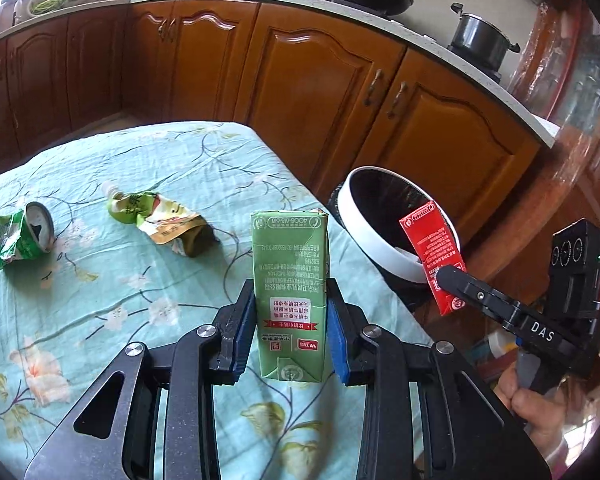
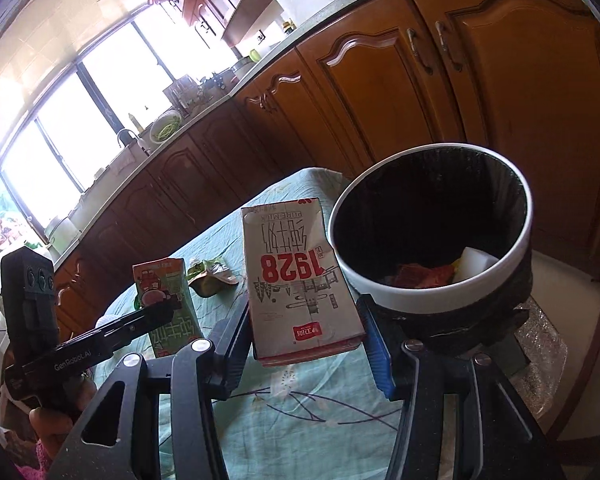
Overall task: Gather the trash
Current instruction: 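Carry both cartons over the bin and open both tools to drop them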
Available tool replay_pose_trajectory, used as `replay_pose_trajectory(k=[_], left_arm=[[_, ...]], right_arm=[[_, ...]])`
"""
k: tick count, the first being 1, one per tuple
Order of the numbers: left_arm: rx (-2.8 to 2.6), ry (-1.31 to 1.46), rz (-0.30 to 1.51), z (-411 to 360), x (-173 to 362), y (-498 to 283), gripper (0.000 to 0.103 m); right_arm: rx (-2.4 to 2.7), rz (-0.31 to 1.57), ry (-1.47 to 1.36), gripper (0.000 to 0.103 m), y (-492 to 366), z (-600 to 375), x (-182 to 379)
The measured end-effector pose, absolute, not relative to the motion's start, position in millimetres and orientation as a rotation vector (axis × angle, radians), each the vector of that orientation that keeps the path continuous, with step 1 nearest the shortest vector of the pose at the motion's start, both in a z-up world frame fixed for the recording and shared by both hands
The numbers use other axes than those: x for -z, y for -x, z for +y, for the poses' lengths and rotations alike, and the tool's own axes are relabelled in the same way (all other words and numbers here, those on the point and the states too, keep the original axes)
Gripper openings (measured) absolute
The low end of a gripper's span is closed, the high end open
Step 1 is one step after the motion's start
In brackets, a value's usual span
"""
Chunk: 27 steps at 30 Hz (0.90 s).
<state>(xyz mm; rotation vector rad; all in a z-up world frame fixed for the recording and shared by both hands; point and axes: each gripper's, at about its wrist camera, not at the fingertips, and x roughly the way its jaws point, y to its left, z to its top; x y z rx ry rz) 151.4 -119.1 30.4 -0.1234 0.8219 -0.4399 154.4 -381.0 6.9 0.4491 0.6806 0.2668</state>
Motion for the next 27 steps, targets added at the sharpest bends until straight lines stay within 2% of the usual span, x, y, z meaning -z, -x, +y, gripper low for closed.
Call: replay_pose_trajectory(k=[27], left_arm=[[0.595, 0.001, 0.822, -233.8, -51.2, -199.3, 0.031]], right_arm=[[-0.079, 0.656, -0.427, 0.052, -175.1, -455.0, -14.7]])
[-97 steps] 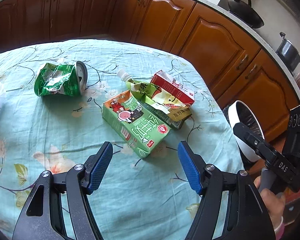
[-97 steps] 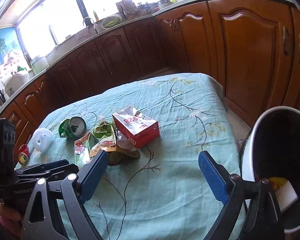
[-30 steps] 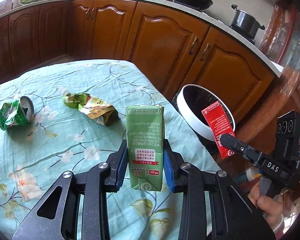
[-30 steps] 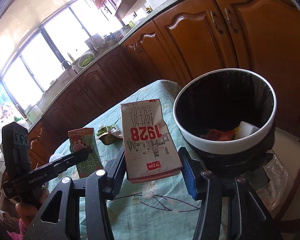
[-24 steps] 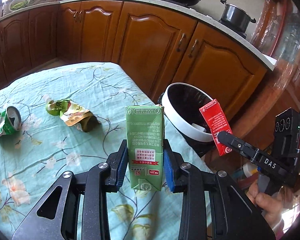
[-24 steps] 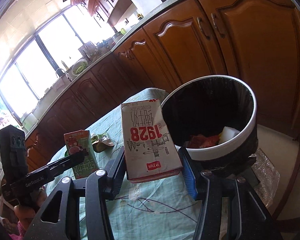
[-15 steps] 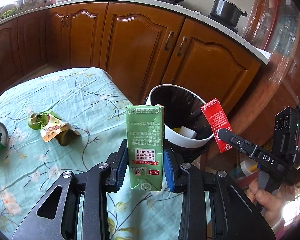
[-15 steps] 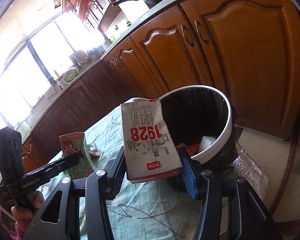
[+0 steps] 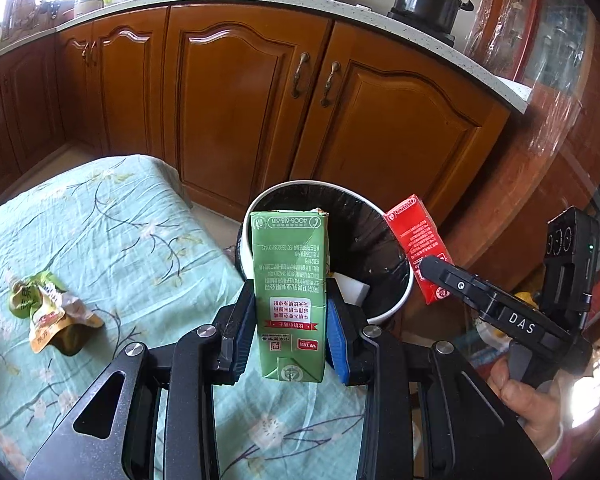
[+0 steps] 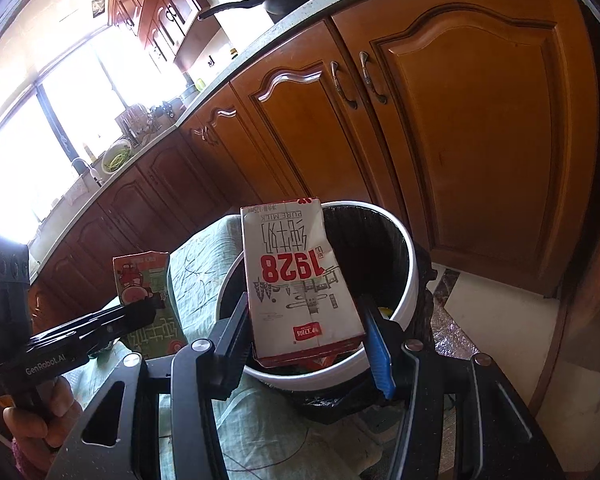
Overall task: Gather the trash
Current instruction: 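Carry both cartons over the bin and open both tools to drop them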
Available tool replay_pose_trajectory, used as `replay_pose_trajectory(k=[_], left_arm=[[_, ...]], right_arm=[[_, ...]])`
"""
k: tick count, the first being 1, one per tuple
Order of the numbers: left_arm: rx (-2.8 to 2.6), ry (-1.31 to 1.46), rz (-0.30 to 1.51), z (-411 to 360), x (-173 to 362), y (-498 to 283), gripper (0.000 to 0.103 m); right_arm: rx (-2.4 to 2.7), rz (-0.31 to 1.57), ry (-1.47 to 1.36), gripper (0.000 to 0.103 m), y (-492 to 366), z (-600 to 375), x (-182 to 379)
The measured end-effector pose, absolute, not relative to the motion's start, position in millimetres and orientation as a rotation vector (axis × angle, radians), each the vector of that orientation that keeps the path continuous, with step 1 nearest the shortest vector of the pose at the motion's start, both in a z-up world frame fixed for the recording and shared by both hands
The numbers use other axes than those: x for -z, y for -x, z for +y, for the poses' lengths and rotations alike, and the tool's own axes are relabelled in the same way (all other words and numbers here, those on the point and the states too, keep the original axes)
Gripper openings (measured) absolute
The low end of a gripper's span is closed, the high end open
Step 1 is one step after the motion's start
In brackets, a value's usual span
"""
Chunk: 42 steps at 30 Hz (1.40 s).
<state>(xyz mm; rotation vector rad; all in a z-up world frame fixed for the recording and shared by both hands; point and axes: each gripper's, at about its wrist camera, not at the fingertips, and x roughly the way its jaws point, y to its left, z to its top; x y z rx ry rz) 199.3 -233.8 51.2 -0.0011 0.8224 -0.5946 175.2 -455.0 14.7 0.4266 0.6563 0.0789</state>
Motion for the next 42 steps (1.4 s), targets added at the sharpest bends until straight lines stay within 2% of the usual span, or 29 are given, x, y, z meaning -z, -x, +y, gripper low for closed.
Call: replay_pose_trajectory(k=[12, 28, 29, 31, 33, 37, 39, 42], left_arm=[[0.606, -0.040, 0.890, -278.4, -33.6, -234.0, 0.031], [0.611, -0.045, 0.962, -292.7, -20.2, -253.0, 0.032], [0.612, -0.044, 0.963, -292.6, -20.1, -253.0, 0.034], [0.611, -0.039, 0.958, -290.7, -20.5, -251.9, 0.040], [0.608, -0.030, 0.950, -287.4, -22.0, -250.2, 0.049], [0.604, -0.007, 0.932, -276.0, -24.7, -242.5, 0.058], [0.592, 0.006, 0.918, -267.0, -25.6, -236.0, 0.067], [0.570, 0.037, 0.902, -249.6, -24.9, -224.8, 0.073]], right_arm=[[-0.051, 0.705, -0.398, 0.052, -195.5, -459.3, -8.9], [-0.050, 0.753, -0.433, 0.055, -217.1, -474.4, 0.8], [-0.051, 0.749, -0.440, 0.057, -215.6, -474.9, 0.3], [-0.052, 0.737, -0.455, 0.069, -211.1, -477.0, -0.2], [-0.052, 0.720, -0.465, 0.074, -206.0, -476.2, -2.0], [-0.064, 0.686, -0.518, 0.100, -192.9, -475.5, -3.6], [-0.066, 0.675, -0.533, 0.101, -186.2, -471.8, -3.1], [-0.081, 0.674, -0.544, 0.101, -180.0, -461.8, -1.9]])
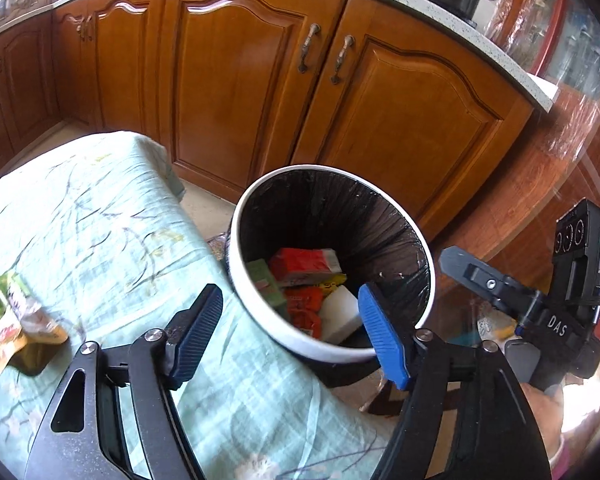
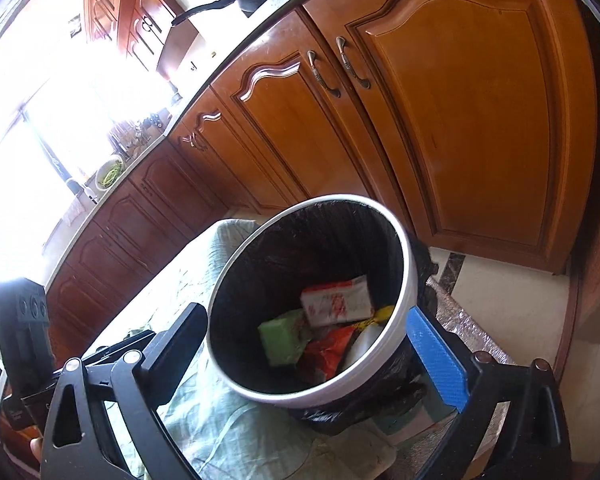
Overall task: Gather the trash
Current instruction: 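Move both tools back to the table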
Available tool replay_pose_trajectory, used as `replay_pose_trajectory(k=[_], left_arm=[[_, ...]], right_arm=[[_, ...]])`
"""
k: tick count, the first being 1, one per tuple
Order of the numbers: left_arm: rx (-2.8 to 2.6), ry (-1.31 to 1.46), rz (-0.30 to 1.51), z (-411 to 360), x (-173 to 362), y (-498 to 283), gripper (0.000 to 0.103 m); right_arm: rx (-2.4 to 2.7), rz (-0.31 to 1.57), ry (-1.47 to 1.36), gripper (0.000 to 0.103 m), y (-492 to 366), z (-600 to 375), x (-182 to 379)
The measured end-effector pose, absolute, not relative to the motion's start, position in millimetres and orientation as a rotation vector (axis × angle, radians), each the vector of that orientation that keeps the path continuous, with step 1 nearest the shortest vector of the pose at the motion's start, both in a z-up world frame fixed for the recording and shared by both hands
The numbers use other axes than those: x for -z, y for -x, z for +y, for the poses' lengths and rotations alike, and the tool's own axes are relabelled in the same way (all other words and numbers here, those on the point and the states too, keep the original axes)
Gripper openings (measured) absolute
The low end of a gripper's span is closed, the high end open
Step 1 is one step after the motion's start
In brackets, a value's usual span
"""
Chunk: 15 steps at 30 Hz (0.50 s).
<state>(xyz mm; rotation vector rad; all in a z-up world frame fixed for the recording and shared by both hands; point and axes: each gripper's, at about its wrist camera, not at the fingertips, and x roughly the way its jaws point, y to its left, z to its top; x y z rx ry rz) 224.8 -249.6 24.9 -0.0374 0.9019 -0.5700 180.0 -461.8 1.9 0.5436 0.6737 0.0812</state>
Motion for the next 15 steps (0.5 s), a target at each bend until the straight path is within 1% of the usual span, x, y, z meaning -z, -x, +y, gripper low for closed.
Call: replay_pose_trajectory(k=[3, 15], left_arm=[[0.544, 0.072, 0.896, -229.3, -22.5, -213.0, 0.075], [0.398, 0.202, 0.866, -131.1, -12.9, -171.4, 0.076]], right_arm=[[-0.106, 0.671, -0.545, 0.101, -171.6, -447.9, 0.0], [-0.262, 0.696, -0.434, 0.101, -160.6, -364.8, -5.8]])
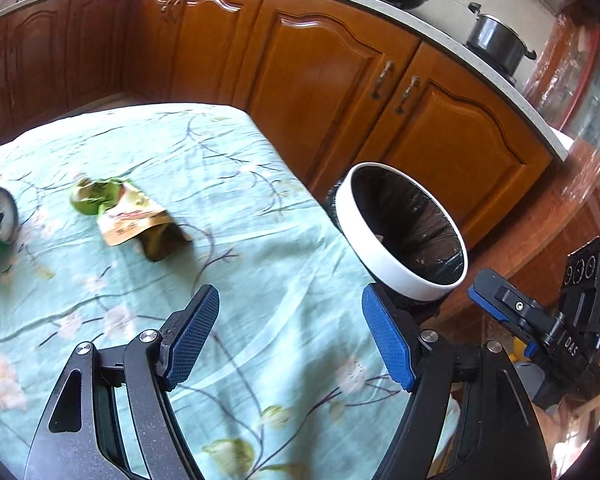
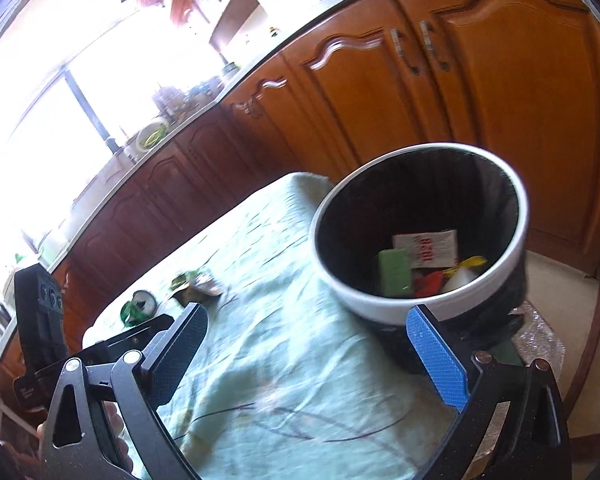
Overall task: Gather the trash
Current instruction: 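Move both tools back to the table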
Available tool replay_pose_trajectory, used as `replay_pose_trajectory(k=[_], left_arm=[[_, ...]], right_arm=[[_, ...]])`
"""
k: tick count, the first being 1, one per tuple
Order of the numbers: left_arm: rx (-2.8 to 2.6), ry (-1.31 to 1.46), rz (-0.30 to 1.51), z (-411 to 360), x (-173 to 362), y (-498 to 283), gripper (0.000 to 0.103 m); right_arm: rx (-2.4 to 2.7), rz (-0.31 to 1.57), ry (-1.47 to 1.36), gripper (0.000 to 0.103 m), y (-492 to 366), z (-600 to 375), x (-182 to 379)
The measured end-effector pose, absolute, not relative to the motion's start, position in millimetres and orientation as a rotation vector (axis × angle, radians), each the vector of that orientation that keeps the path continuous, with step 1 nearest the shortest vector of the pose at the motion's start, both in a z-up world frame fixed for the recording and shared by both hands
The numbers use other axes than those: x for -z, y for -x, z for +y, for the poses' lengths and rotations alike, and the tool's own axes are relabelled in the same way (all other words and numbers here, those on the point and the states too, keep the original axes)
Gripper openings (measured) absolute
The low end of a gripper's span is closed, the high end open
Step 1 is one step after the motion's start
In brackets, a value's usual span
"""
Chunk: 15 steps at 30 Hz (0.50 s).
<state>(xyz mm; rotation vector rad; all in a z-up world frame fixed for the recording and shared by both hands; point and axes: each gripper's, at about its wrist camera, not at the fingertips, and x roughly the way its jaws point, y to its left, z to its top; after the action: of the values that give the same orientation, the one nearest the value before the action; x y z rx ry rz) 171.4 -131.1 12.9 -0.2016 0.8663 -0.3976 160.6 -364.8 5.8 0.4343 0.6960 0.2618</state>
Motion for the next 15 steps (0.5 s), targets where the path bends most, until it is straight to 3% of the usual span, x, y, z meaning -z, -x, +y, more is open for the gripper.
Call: replay_pose_trajectory(k=[15], left_arm=[[0.207, 0.328, 0.847, -13.4, 1.9, -142.2, 0.076]], right_arm=[[-0.384, 0.761, -0.332, 0.101, -163.9, -284.0, 3.5]])
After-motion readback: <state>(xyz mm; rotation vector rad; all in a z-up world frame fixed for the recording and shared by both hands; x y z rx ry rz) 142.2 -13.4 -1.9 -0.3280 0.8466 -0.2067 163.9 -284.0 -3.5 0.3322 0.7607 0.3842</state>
